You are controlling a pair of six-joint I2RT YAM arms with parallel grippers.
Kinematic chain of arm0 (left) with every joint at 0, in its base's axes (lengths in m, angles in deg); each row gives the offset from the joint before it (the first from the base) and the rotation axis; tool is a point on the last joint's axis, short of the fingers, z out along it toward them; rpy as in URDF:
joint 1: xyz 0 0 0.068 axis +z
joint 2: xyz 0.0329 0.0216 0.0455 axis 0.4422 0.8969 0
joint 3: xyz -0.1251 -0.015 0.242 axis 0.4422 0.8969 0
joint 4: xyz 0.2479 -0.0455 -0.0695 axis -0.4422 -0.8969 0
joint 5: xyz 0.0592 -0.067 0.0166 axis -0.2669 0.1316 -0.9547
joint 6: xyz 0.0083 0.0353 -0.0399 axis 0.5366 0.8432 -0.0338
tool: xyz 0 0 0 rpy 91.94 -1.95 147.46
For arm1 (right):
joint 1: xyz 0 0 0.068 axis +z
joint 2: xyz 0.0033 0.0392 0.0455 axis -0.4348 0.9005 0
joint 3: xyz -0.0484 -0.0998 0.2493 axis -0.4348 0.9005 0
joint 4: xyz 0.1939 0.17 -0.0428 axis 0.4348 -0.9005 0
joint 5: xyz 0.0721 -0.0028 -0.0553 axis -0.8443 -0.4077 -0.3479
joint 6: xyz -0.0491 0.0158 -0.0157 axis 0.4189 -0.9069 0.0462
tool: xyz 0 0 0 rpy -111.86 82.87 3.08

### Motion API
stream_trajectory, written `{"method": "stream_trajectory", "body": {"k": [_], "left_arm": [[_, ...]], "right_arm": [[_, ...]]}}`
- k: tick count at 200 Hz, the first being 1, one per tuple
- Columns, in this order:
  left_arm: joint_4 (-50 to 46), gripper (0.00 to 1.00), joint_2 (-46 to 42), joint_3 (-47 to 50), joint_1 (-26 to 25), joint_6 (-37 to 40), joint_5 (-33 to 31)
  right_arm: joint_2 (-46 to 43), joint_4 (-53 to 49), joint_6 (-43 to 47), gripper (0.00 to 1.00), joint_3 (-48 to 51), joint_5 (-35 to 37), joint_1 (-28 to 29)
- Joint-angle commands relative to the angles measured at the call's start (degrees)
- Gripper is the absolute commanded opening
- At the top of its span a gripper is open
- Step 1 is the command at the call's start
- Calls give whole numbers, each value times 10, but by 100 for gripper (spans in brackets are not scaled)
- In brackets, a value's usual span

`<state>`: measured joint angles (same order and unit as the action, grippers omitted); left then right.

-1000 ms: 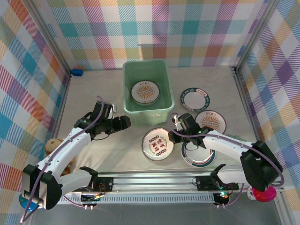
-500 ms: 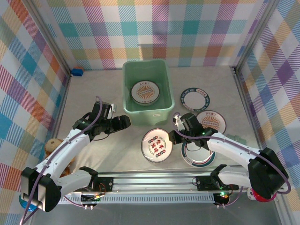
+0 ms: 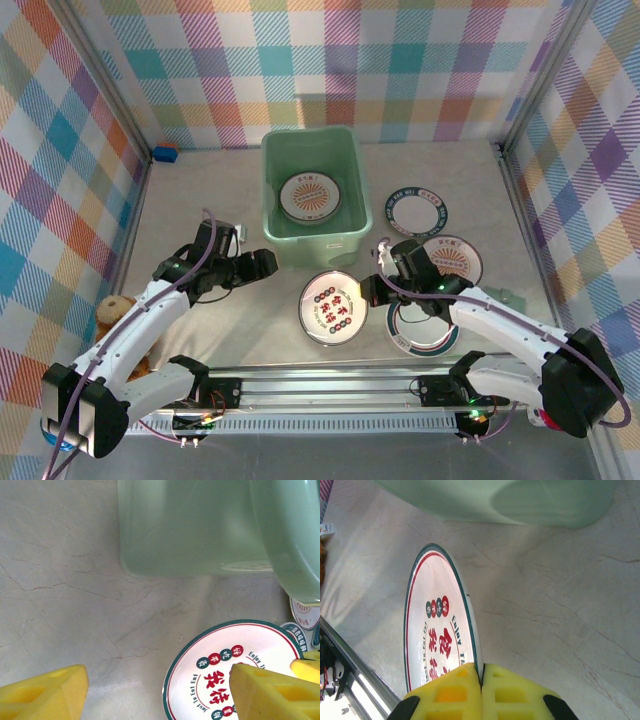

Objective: Place the plates into the plastic bin on the countertop

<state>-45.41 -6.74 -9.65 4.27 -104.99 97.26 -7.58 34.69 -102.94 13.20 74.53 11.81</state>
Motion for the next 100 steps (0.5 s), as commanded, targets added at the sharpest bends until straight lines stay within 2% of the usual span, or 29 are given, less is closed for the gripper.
{"method": "stream_trajectory", "body": {"k": [1, 40, 74, 100], "left_arm": [[-6, 74, -11, 4, 5, 2, -6], [-21, 74, -25, -7, 5, 8, -15], [-30, 74, -43, -22, 6, 4, -26], [-53, 74, -59, -43, 6, 7, -54]], "right_arm": [[-20, 44, -29, 0, 5, -25, -10], [-48, 11, -11, 0, -15, -35, -15], [-28, -32, 8, 0, -63, -96, -15], [-19, -30, 11, 0, -85, -123, -15]]}}
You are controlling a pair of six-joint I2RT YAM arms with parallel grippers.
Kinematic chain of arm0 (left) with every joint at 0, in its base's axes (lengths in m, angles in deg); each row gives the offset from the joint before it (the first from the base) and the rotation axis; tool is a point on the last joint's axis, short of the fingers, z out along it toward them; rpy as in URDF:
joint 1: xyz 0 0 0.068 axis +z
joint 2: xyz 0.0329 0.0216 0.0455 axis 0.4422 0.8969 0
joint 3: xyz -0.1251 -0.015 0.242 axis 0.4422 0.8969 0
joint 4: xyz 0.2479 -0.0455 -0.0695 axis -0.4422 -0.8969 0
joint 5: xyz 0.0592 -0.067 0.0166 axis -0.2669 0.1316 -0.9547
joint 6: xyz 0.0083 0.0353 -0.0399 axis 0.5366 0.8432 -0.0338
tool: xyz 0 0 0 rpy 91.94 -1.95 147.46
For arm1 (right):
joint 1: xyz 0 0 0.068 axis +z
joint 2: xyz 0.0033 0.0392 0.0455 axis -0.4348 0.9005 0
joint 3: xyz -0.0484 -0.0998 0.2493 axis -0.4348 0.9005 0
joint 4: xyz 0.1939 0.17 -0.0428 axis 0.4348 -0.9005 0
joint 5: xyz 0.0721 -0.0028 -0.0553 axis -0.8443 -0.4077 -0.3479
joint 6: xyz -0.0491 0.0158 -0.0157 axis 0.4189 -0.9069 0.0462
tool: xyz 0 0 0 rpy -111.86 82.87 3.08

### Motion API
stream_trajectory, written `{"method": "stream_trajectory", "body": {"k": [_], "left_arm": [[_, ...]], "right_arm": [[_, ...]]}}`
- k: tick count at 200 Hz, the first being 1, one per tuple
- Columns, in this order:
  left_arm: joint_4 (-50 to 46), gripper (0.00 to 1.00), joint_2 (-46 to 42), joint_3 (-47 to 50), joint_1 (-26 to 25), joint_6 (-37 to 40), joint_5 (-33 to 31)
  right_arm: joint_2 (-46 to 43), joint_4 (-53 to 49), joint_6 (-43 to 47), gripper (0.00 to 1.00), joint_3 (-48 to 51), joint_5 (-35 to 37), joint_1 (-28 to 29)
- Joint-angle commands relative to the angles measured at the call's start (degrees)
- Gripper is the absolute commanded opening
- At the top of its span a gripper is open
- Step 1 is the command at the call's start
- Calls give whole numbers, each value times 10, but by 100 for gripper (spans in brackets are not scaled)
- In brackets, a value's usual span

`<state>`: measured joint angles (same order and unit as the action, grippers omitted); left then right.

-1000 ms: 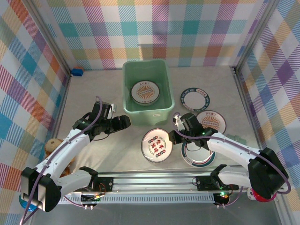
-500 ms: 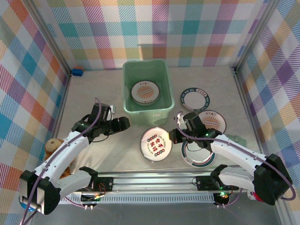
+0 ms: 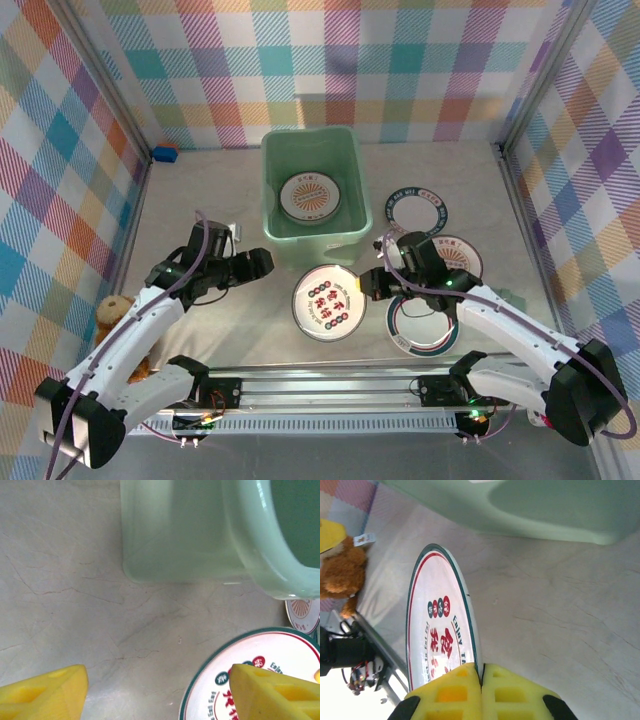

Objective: Place the plates into the plastic bin on the countertop

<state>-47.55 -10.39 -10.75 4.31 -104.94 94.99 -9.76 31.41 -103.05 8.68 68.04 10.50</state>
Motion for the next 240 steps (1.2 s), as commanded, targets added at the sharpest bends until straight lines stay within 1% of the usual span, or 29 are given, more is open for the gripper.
{"method": "stream_trajectory", "body": {"k": [1, 35, 65, 90, 114, 132, 152, 172, 196, 206, 226, 240], "left_arm": [[-33, 74, -23, -33, 6, 7, -32], [-59, 75, -55, -58, 10, 11, -74], [-72, 76, -63, -87, 18, 18, -85], [-77, 76, -45, -117, 21, 29, -83], [-80, 76, -14, -158, 28, 47, -75], [-85, 77, 10, -194, 38, 60, -70], [-88, 77, 33, -235, 55, 76, -68], [-78, 77, 59, -265, 79, 81, -51], [-56, 77, 97, -291, 102, 81, -23], [-47, 77, 117, -303, 111, 81, -8], [-33, 77, 166, -330, 123, 81, 22], [-21, 77, 201, -345, 124, 82, 41]], "right_arm": [[3, 3, 12, 0, -40, -59, -1], [4, 6, 12, 0, -73, -85, -2], [10, 4, 18, 0, -105, -119, -1], [20, 3, 14, 0, -138, -124, -1], [28, 40, -15, 0, -166, -112, -1], [52, 32, -17, 0, -210, -95, -7], [87, 38, -36, 0, -259, -92, -22], [131, 42, -60, 0, -311, -98, -44], [177, 77, -83, 0, -357, -93, -70], [201, 68, -76, 0, -385, -77, -76], [255, 17, -57, 0, -458, -29, -86], [288, 0, -69, 0, -495, 0, -96]]}}
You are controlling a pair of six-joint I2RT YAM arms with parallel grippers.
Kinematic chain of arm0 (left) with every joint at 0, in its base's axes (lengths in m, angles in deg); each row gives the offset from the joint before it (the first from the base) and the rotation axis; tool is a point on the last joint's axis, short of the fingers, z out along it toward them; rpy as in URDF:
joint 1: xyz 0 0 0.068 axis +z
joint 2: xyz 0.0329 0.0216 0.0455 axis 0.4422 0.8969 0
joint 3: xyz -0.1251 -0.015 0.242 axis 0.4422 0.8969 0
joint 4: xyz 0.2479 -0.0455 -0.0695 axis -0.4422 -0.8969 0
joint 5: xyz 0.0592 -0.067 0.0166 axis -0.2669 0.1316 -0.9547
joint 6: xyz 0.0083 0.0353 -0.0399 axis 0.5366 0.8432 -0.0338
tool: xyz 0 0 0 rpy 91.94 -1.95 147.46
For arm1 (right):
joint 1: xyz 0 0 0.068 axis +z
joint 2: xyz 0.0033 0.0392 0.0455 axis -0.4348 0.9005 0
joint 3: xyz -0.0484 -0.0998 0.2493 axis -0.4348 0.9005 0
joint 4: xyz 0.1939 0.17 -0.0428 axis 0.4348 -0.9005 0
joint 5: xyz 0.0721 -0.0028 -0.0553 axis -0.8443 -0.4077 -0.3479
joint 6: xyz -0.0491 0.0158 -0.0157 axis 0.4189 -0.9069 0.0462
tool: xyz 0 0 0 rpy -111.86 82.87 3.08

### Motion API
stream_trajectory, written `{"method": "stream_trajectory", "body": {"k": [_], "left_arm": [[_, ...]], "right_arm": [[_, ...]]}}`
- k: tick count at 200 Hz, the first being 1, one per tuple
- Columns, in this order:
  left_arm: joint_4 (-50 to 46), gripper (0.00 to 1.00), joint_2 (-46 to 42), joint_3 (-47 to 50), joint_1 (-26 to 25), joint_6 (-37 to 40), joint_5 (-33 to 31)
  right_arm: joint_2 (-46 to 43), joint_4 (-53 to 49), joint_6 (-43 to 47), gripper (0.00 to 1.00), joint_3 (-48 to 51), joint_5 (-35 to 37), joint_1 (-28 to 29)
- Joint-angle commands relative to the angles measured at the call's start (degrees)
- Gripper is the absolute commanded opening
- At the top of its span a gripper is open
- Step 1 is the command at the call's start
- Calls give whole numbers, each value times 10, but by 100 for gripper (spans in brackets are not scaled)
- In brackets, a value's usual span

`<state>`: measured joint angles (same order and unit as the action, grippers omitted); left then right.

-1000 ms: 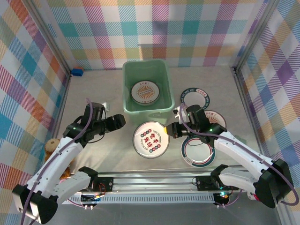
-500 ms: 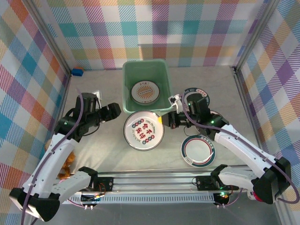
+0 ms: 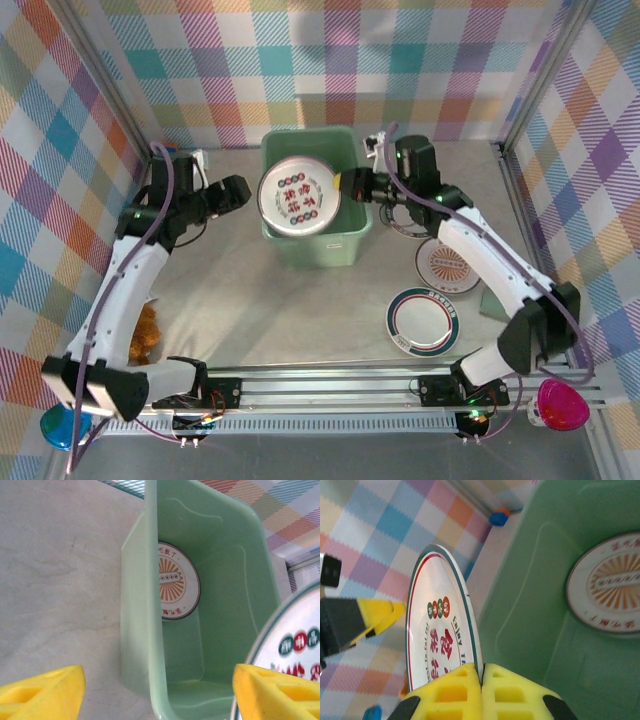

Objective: Place the plates into the plastic bin on the countertop

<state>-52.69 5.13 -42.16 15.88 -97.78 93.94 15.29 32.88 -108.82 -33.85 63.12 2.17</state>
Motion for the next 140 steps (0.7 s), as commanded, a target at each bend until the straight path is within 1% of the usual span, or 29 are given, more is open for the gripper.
{"method": "stream_trajectory", "body": {"k": [1, 20, 47, 58, 77, 97, 121, 140], "left_arm": [[32, 77, 48, -31, 9, 10, 53], [59, 77, 88, -41, 9, 8, 75], [77, 77, 144, -50, 9, 0, 106], [83, 77, 159, -50, 9, -5, 118], [95, 77, 174, -40, 9, -11, 130], [110, 76, 178, -28, 9, -16, 141], [119, 76, 187, -21, 9, -21, 158], [120, 75, 196, -19, 7, -29, 170]], "right_arm": [[40, -16, -12, 0, -71, 51, -14], [79, -15, -57, 0, -101, 83, -21], [130, -16, -134, 0, -132, 98, -16], [142, -21, -146, 0, -137, 120, -10], [155, -34, -177, 0, -138, 177, -5], [161, -22, -199, 0, -131, 223, -1], [190, -18, -207, 0, -154, 240, 9], [222, -41, -219, 0, -190, 255, 19]]}}
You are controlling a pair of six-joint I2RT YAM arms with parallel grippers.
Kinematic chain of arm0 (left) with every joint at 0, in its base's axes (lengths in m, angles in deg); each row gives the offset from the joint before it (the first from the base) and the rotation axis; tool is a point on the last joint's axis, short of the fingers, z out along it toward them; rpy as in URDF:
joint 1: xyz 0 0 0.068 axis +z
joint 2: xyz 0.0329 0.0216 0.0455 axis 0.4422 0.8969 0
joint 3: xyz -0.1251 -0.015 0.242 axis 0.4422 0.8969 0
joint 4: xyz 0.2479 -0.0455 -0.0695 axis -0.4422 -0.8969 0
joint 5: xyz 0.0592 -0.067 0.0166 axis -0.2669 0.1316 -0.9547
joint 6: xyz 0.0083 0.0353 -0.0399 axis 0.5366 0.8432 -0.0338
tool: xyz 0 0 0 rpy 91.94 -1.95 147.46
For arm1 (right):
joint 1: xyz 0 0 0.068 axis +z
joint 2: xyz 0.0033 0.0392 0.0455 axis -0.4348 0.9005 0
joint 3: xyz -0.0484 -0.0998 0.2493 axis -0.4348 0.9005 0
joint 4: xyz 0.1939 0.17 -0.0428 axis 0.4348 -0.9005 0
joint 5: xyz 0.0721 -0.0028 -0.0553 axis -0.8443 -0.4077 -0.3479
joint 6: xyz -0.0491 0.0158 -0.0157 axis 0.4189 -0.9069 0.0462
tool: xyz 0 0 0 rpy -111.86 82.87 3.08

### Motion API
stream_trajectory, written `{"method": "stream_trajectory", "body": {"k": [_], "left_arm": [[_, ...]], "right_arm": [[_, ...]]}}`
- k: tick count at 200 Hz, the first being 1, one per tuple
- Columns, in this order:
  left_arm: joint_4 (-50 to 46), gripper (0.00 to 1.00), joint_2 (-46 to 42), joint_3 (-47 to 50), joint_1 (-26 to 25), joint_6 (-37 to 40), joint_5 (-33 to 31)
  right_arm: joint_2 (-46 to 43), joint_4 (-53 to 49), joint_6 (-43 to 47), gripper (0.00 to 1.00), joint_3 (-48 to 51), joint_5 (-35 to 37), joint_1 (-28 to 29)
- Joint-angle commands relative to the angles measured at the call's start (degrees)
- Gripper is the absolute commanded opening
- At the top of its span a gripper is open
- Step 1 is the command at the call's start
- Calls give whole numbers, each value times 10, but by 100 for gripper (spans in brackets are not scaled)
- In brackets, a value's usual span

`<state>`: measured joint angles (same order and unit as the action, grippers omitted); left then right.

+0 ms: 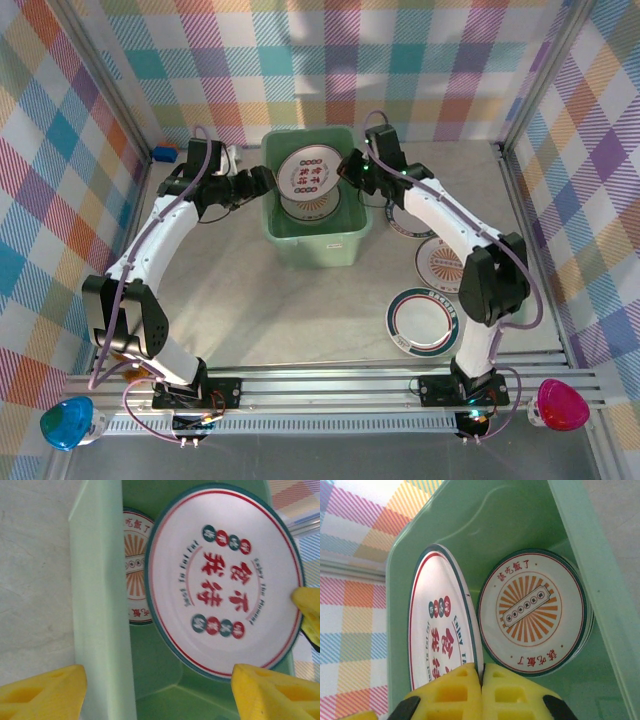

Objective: Place the plates into the plastic bin on the countertop

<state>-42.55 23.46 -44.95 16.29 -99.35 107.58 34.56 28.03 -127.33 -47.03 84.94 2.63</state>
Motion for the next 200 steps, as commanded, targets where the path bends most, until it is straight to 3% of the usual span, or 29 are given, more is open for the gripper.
{"method": "stream_trajectory", "body": {"k": [1, 61, 111, 157, 200], "left_arm": [[19, 75, 12, 9, 3, -14, 34], [79, 73, -9, 70, -25, -72, 48], [123, 73, -37, 113, -60, -113, 47], [167, 73, -53, 135, -79, -134, 31], [116, 74, -71, 121, -79, -98, 14]], "right_arm": [[31, 6, -35, 0, -59, 38, 15], [74, -72, -91, 0, -130, 162, 52], [82, -117, -144, 0, -127, 262, 84], [100, -153, -207, 0, -133, 299, 89], [133, -183, -290, 0, -149, 317, 97]]}}
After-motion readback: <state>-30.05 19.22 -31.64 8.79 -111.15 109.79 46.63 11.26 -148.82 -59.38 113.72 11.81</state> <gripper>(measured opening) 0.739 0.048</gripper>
